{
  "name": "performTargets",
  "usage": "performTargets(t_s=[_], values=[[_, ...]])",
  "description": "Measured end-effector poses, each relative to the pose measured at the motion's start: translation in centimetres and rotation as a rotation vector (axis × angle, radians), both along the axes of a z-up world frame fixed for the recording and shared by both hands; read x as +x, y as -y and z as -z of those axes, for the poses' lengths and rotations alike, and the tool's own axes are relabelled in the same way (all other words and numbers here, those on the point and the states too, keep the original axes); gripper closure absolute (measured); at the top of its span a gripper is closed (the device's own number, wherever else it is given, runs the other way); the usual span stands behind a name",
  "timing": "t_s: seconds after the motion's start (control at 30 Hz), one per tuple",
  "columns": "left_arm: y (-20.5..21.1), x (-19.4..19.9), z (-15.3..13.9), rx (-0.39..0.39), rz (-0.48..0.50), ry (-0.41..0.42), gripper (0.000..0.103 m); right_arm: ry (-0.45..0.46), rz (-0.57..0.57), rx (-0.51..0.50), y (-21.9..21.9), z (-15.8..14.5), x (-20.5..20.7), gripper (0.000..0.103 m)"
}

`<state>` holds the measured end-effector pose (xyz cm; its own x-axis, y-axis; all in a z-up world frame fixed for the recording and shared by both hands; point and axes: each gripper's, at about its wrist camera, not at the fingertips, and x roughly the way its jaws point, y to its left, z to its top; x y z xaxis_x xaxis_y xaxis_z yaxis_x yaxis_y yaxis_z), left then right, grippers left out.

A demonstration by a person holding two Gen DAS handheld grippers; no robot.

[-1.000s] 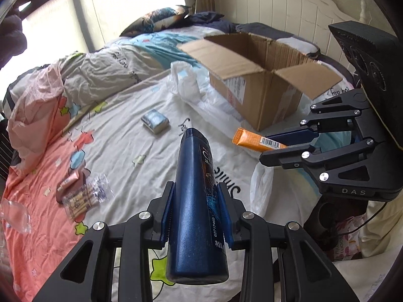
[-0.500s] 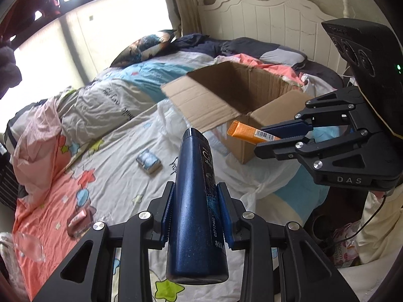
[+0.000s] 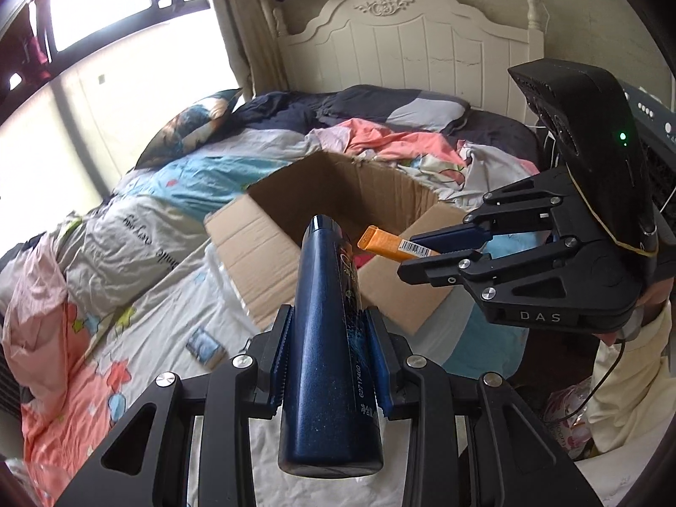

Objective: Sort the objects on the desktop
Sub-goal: 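Carry the bottle with the left tool while the right tool carries the tube over the box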

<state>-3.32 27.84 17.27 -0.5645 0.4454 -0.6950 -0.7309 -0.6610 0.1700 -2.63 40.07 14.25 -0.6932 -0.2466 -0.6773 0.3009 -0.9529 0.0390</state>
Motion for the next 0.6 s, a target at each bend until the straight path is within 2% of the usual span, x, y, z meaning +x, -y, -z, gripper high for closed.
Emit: performTargets(t_s=[0.3, 0.6], values=[[-4.0, -3.0, 1.1, 0.01, 0.047, 0.04, 0.07, 0.003, 0.094, 0.01, -3.5, 0.4, -1.6, 0.086], [-6.7, -6.9, 3.2, 0.003, 0.054, 0.081, 0.07, 0.041, 0.158, 0.06, -5.1, 2.0, -5.6, 0.086]])
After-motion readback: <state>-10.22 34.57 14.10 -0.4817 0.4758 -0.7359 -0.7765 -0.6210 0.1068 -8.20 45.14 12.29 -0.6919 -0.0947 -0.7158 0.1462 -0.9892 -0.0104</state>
